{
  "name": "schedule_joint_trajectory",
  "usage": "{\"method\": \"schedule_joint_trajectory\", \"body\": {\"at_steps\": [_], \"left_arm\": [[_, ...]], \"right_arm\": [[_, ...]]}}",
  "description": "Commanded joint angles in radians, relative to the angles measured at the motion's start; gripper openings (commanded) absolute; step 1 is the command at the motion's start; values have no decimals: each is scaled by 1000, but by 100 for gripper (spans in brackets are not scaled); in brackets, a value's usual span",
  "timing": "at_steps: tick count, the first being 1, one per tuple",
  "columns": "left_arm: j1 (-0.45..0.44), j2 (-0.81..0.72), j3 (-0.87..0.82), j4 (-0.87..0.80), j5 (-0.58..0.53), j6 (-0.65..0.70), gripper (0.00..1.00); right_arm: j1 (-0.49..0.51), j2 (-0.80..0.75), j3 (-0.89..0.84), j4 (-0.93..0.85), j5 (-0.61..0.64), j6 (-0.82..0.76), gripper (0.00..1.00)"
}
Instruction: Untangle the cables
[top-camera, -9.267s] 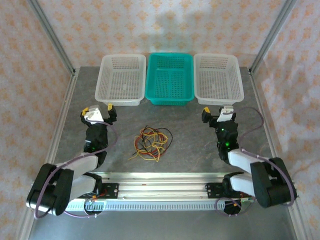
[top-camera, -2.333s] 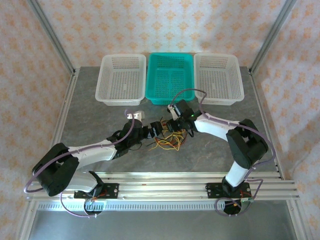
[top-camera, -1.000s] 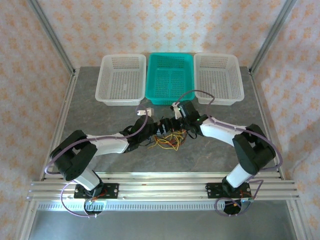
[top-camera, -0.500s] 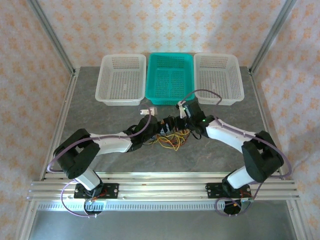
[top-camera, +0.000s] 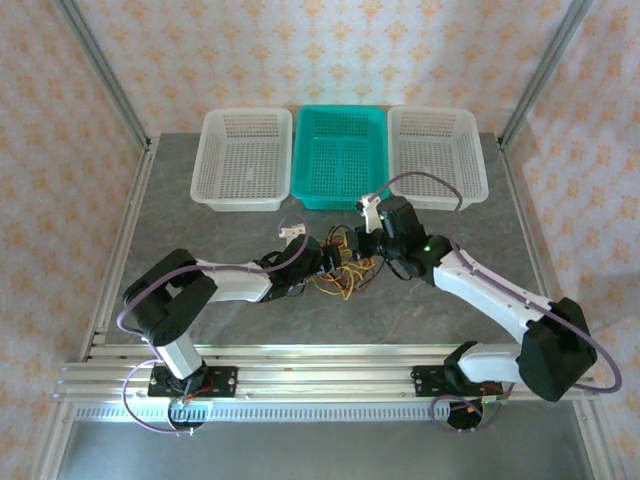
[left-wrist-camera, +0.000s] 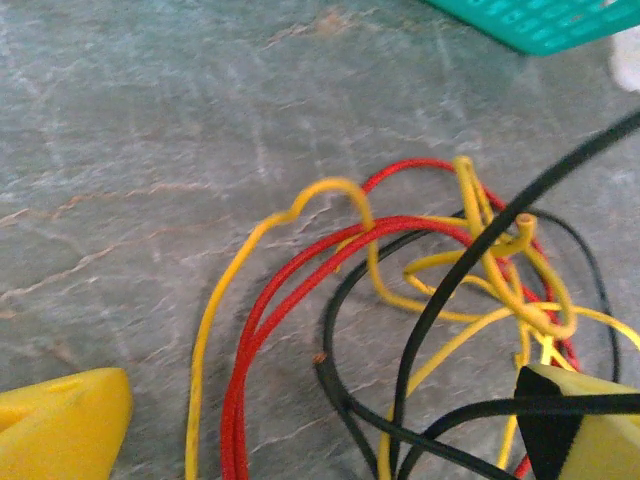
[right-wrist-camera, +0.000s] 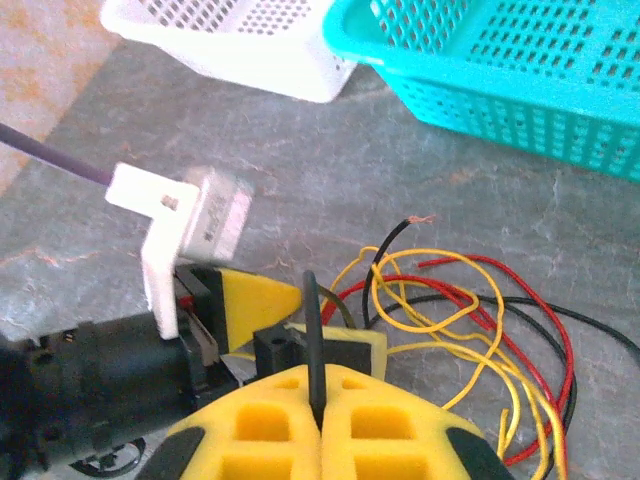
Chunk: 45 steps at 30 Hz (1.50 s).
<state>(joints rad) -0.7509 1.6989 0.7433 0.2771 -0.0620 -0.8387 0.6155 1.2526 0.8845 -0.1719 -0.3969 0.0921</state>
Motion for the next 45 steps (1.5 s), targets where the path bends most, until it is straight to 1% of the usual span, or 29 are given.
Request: {"method": "schedule_joint_trajectory", "body": {"at_steps": [1, 4, 8, 15, 22, 27, 36, 40, 45], "left_arm": [[1, -5, -15, -44, -47, -11, 99], [0, -13, -29, -38, -50, -16, 99], [1, -26, -38, -36, -55, -16, 99], [1, -35, -51, -34, -62, -17, 99], [2, -43, -70, -23, -66, -26, 99], [1, -39, -83, -17, -66, -31, 99], [1, -42, -99, -10, -70, -34, 99], [0, -75, -93, -20, -70, -21, 99], [-1, -204, -64, -41, -80, 23, 99]], "right_arm": [[-1, -31, 39, -21, 6, -19, 0], [0, -47, 48, -44, 43, -24, 0], [0, -67, 60, -74, 130, -23, 0], [0, -183, 73, -92, 242, -26, 0], [-1, -271, 99, -124, 322, -44, 0], [-1, -296, 151, -152, 358, -55, 0], [0, -343, 226, -149, 421, -56, 0], [-1, -337, 237, -150, 537, -39, 0], [-1, -309, 240, -153, 659, -5, 0]]}}
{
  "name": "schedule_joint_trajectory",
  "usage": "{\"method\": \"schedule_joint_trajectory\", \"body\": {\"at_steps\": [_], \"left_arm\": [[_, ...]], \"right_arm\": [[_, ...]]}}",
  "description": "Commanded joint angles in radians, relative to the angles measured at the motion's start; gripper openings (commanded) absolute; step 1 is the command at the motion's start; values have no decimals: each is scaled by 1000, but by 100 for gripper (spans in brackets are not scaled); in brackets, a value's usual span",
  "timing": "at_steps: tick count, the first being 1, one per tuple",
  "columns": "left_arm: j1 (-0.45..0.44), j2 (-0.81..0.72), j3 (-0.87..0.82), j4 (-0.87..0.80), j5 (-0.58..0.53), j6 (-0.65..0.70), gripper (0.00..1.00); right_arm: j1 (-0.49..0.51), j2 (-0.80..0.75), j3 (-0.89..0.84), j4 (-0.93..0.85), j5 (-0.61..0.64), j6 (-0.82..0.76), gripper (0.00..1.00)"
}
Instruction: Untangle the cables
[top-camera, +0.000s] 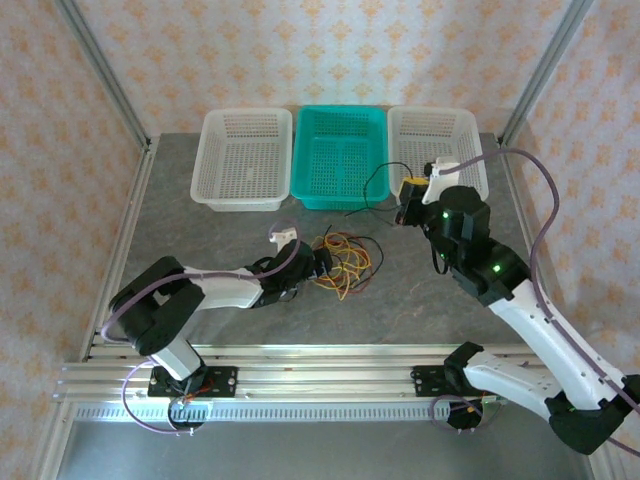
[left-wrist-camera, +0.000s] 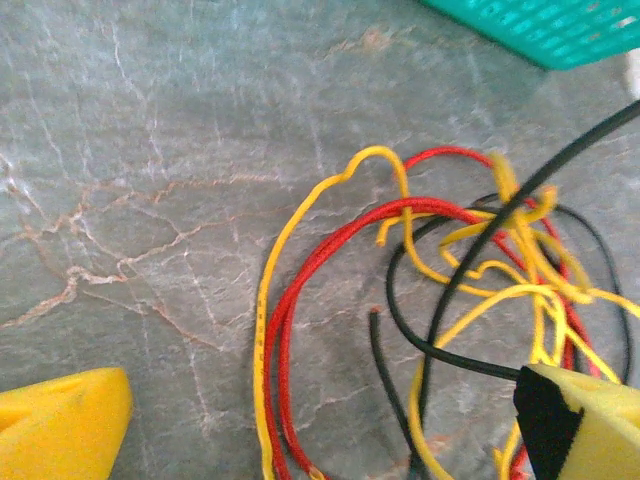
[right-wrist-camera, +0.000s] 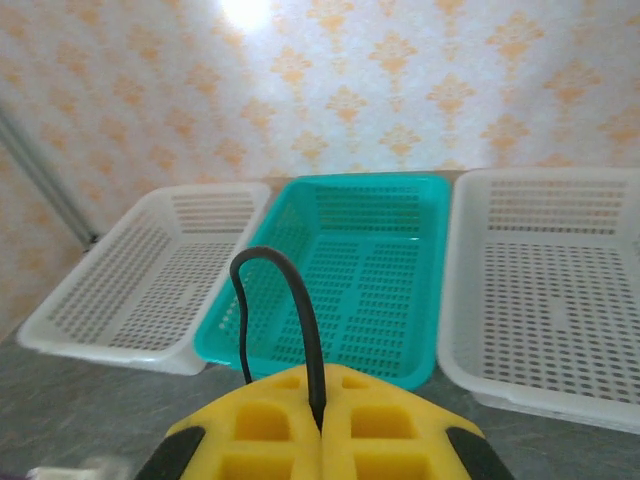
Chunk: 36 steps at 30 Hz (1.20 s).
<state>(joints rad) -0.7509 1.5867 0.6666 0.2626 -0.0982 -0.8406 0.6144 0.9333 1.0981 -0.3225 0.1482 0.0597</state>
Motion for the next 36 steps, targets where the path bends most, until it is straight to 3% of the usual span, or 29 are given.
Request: {"method": "schedule_joint_trajectory", "body": {"at_steps": [1, 8, 15, 24, 36], "left_arm": [[0, -125, 16, -28, -50, 35, 100], [0, -295, 61, -89, -112, 107, 99], [15, -305, 183, -132, -120, 199, 99], [68, -132, 377, -78, -34, 281, 99], [74, 216, 771, -112, 109, 337, 99]], "right_arm": [[0, 16, 28, -4, 129, 34, 0], [-2, 91, 74, -26, 161, 73, 0], [-74, 197, 144, -17, 155, 134, 0], [-281, 361, 256, -2, 28, 210, 0], [-536, 623, 393, 63, -147, 294, 0]]}}
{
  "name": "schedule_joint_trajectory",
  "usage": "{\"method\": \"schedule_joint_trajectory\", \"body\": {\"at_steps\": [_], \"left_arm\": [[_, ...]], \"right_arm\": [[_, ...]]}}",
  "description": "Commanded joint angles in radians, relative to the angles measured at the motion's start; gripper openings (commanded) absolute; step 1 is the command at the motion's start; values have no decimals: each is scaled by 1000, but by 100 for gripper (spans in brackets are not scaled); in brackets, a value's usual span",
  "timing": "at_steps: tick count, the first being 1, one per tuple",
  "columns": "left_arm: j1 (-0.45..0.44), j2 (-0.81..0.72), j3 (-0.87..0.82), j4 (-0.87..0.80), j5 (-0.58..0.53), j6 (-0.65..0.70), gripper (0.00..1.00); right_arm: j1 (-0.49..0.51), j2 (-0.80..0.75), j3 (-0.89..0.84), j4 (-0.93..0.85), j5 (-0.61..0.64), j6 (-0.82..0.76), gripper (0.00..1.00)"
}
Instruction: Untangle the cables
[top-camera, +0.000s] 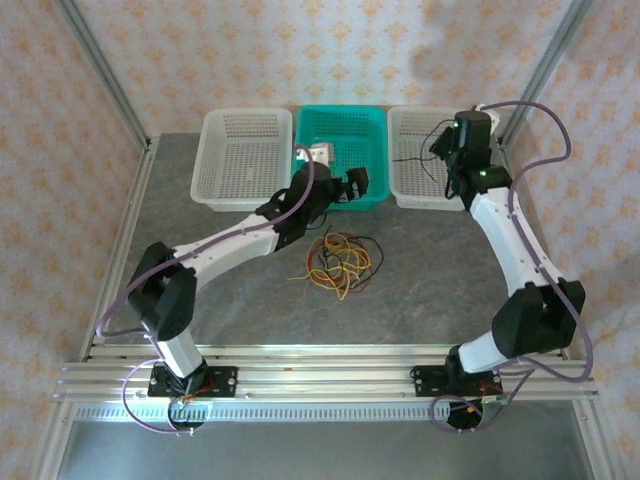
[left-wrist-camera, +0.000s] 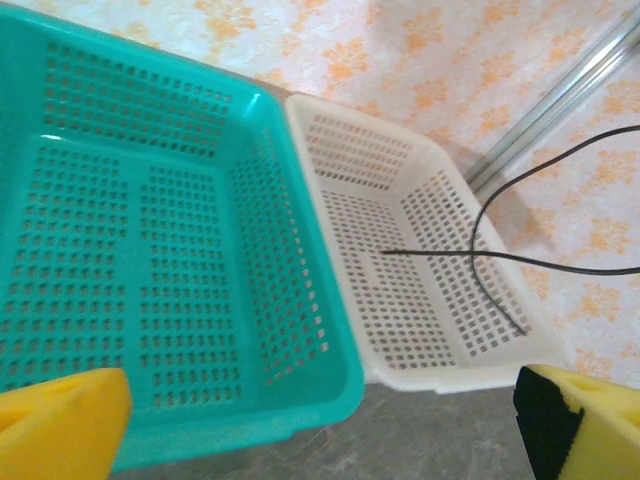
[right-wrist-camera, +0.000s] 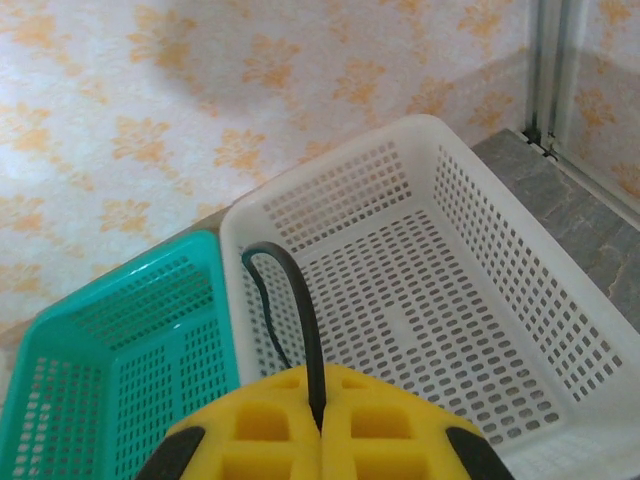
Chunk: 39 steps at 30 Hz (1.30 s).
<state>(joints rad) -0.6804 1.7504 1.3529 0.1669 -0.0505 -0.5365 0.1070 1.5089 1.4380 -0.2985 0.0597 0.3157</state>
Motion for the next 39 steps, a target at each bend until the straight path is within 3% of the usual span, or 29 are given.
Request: {"method": "schedule_joint_trajectory", "body": {"at_steps": [1, 15, 22, 24, 31, 39], "left_arm": [[4, 83, 116, -20, 75, 34, 99], [5, 453, 595, -190, 167, 65, 99], [4, 510, 664, -237, 153, 81, 99], [4, 511, 663, -241, 149, 85, 99], [4, 502, 660, -253, 141, 99, 99], [-3, 415, 589, -247, 170, 111, 99]], "right_arm": [[-43, 76, 68, 42, -63, 44, 0], [-95, 461, 332, 37, -68, 79, 0], [-104, 640, 539, -45, -66, 71, 0], [-106, 679, 596, -77, -73, 64, 8], [-105, 658, 593, -76, -60, 40, 37], [-105, 482, 409, 8, -103, 11, 37]]}}
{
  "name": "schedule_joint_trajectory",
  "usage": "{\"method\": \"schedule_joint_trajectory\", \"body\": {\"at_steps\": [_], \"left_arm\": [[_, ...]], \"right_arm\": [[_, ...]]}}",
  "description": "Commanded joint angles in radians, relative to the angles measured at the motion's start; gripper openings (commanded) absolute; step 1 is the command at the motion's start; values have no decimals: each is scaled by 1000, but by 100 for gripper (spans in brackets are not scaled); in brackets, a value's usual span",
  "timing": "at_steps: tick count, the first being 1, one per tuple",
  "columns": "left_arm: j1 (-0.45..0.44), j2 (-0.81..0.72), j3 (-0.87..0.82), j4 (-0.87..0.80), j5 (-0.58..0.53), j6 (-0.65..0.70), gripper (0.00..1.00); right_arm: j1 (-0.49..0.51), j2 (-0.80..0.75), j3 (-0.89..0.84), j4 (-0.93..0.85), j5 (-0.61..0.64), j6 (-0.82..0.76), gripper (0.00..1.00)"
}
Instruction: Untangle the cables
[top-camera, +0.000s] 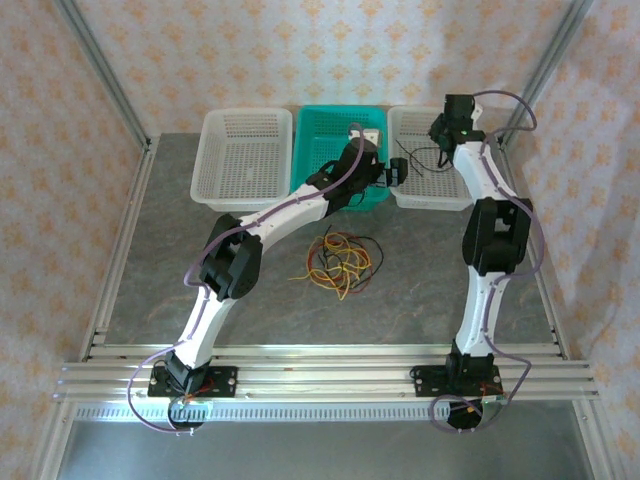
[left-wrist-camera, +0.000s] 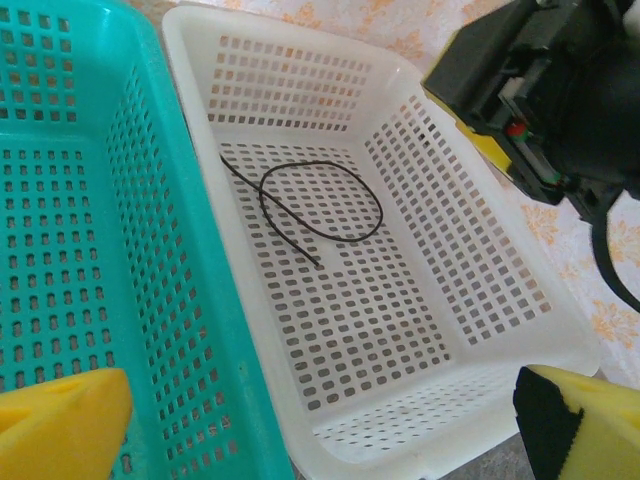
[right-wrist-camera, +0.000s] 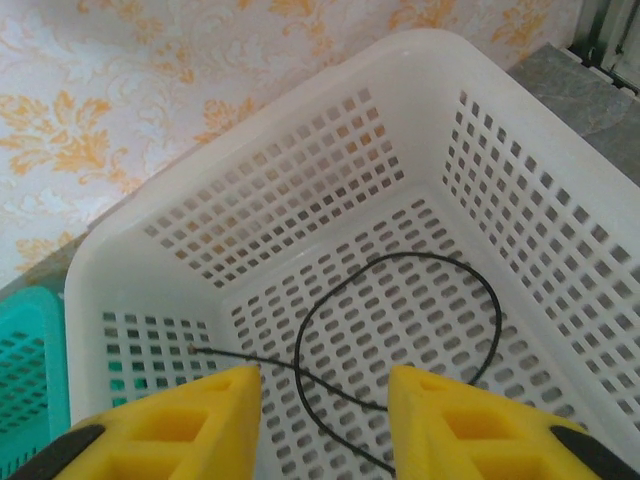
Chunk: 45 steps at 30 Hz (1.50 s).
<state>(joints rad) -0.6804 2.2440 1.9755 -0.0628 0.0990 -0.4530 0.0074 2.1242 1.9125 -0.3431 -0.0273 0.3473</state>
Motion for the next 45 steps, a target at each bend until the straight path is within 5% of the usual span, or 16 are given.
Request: {"method": "schedule_joint_trajectory", "body": {"at_steps": [1, 18, 27, 45], "left_arm": [[-6, -104, -67, -4, 20, 29, 99], [-25, -640, -839, 225, -68, -72, 99], [-37, -779, -1106, 295, -109, -211, 99], [-19, -915, -1364, 339, -129, -244, 99]], "right_arm": [[-3, -166, -106, 73, -29, -22, 37], [184, -677, -755, 182, -124, -62, 37], [330, -778, -941, 204, -137, -8, 35], [569, -641, -830, 194, -156, 30, 36]]}}
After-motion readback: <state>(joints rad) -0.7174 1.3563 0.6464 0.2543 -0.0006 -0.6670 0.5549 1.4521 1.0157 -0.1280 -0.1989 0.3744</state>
